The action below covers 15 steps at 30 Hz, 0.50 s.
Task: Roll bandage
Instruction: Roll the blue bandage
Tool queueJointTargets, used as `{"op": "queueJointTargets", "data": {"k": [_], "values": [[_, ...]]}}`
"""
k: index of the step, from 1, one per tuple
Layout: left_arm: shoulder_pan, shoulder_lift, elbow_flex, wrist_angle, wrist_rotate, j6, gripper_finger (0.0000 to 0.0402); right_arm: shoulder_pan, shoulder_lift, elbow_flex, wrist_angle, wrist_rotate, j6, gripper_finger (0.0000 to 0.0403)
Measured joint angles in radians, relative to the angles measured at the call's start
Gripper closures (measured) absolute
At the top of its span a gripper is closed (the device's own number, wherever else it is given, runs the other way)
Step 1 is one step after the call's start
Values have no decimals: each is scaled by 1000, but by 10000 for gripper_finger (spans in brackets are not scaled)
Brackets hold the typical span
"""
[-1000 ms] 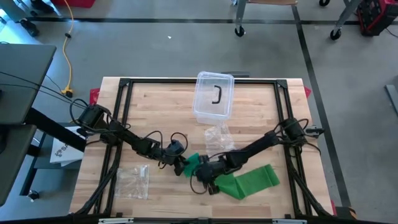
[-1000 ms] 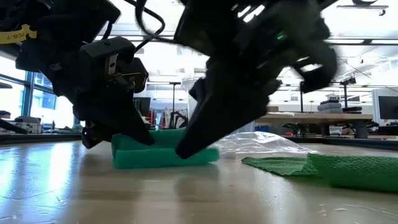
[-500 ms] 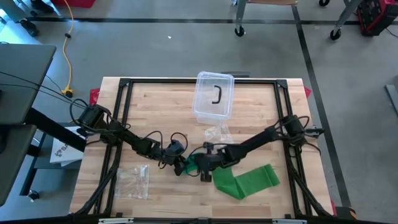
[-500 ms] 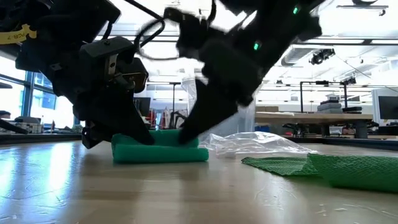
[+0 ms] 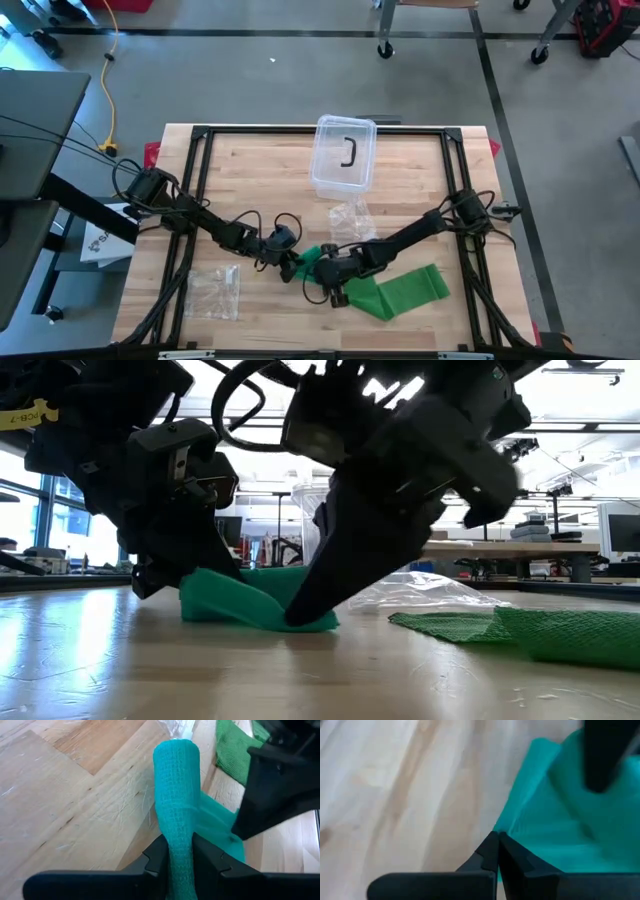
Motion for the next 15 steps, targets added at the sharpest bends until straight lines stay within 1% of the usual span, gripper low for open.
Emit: {"op": "queueJointTargets", "data": {"k": [4,7,10,13,15], "values": [[-1,0,0,2,2,4,346,0,-28,0,15,29,-17,403],[-2,0,0,9,4,27,346,-3,-46,0,16,103,6,403],[-2,0,0,18,14,33,346,-22,-49,0,-9,161,66,403],[-2,0,-1,23,14,35,346,-42,-45,0,-19,168,112,403],[-2,1,-1,26,16,39,346,-48,-32,0,-17,153,113,403]]}}
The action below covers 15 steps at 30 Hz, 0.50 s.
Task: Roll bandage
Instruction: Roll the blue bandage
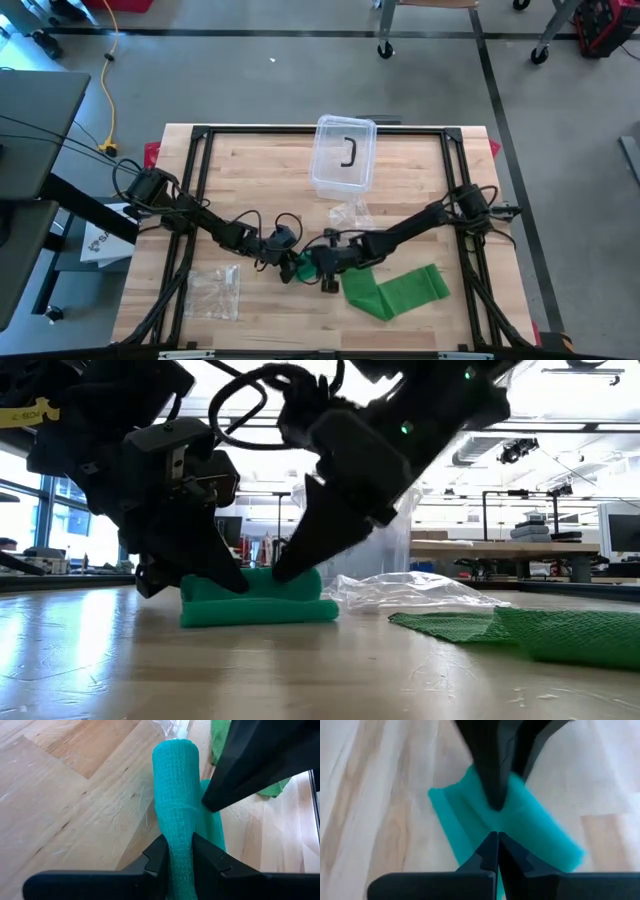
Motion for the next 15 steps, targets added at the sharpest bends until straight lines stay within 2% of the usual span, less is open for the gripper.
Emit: {"op": "queueJointTargets", "data": {"k": [5,12,15], "values": [[0,0,0,0,-1,-4,346,5,32,-1,37,-141,-46,403],[0,0,1,-3,-6,-13,346,56,33,-1,74,-257,-157,403],[0,0,1,-4,-7,-13,346,62,33,-1,67,-258,-175,403]]}}
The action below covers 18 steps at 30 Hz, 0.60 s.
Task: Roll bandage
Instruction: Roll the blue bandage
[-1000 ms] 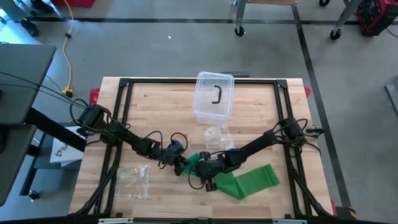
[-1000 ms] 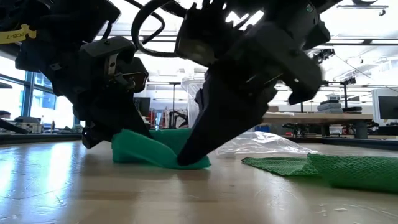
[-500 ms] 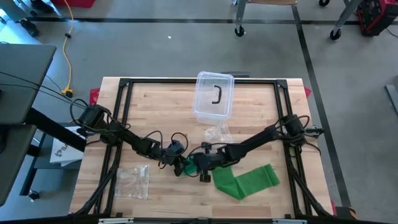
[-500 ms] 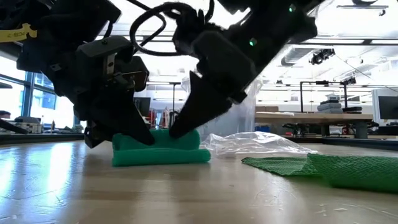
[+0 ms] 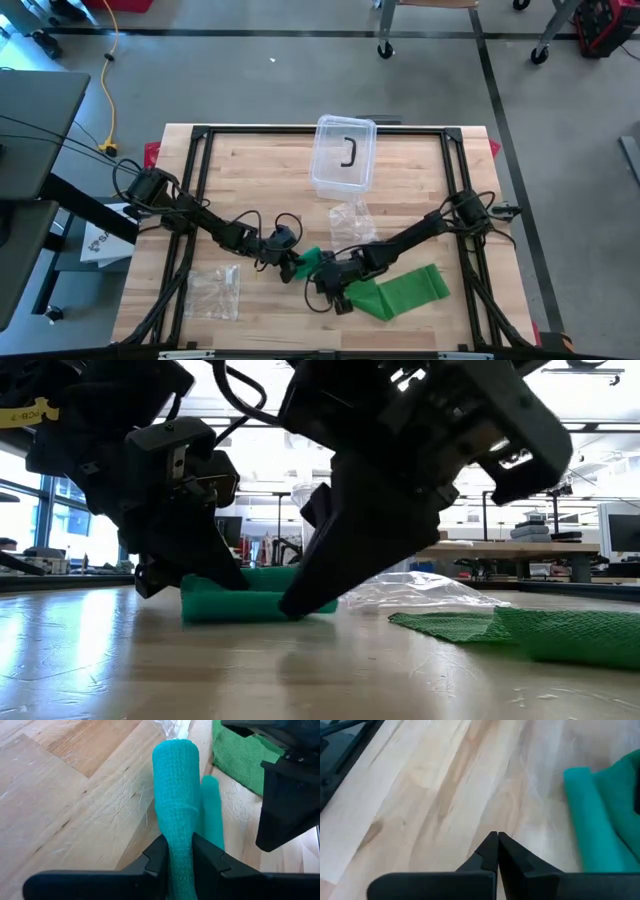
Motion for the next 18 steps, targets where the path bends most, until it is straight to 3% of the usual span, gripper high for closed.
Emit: {"op": "queueJointTargets", "data": {"k": [3,8,18], "values": [[0,0,0,2,-2,6,346,-1,-2,0,24,71,7,403],[0,0,0,3,-2,5,346,-26,-23,0,34,289,103,403],[0,0,0,1,-5,7,346,-73,29,1,23,99,164,403]]}}
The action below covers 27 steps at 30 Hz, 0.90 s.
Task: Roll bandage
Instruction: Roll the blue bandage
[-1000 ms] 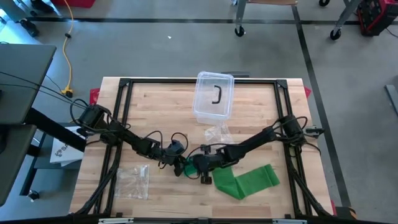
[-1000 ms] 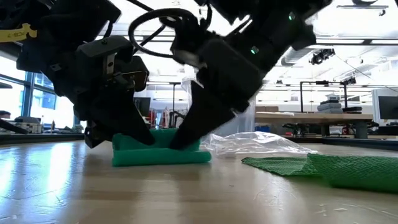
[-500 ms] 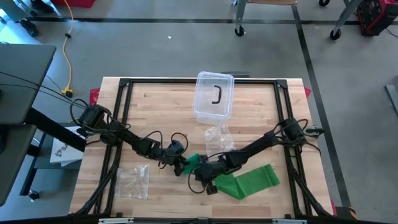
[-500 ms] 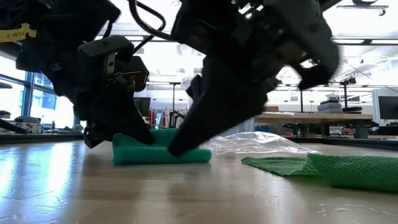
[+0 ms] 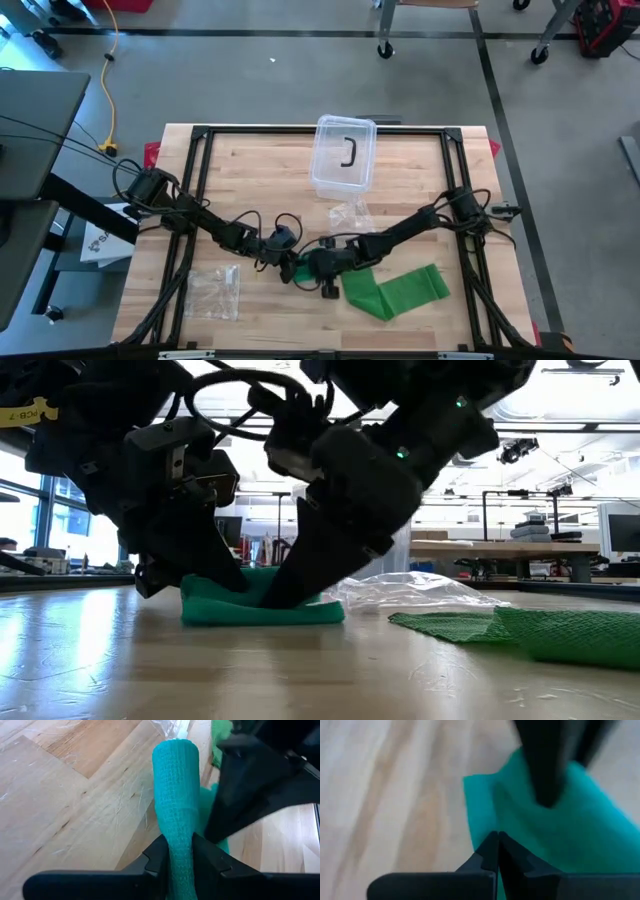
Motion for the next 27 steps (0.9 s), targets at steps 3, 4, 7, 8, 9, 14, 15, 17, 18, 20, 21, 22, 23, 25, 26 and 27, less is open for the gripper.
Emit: {"op": "queueJointTargets", "data": {"k": [3,4,7,8,9,14,15,17,18,20,21,22,23,25,26,27], "values": [[0,0,0,0,0,0,346,4,1,0,2,-65,-21,403],[0,0,0,0,0,0,346,4,1,0,3,-78,-31,403],[0,0,0,-1,0,0,346,3,1,0,6,-130,-51,403],[0,0,0,0,0,0,346,3,1,0,6,-146,-53,403],[0,0,0,1,0,0,346,2,1,0,6,-157,-58,403],[0,0,0,2,0,0,346,-5,1,0,25,-168,-104,403],[0,0,0,2,0,1,346,-9,1,0,31,-172,-98,403],[0,0,0,2,-1,0,346,-14,2,0,33,-171,-82,403],[0,0,0,2,-1,1,346,-18,3,0,32,-162,-72,403],[0,0,0,2,0,0,346,-29,4,0,16,-142,-58,401],[0,0,0,2,-1,0,346,-33,4,0,12,-141,-58,397],[0,0,0,2,-1,1,346,-36,4,0,13,-141,-53,390],[0,0,0,2,-1,1,346,-37,4,0,19,-149,-53,381],[0,0,0,2,-1,1,346,-38,5,0,35,-180,-70,356],[0,0,0,2,-1,1,346,-38,5,0,41,-194,-75,341],[0,0,0,2,-1,0,346,-38,5,0,42,-207,-81,328]]}}
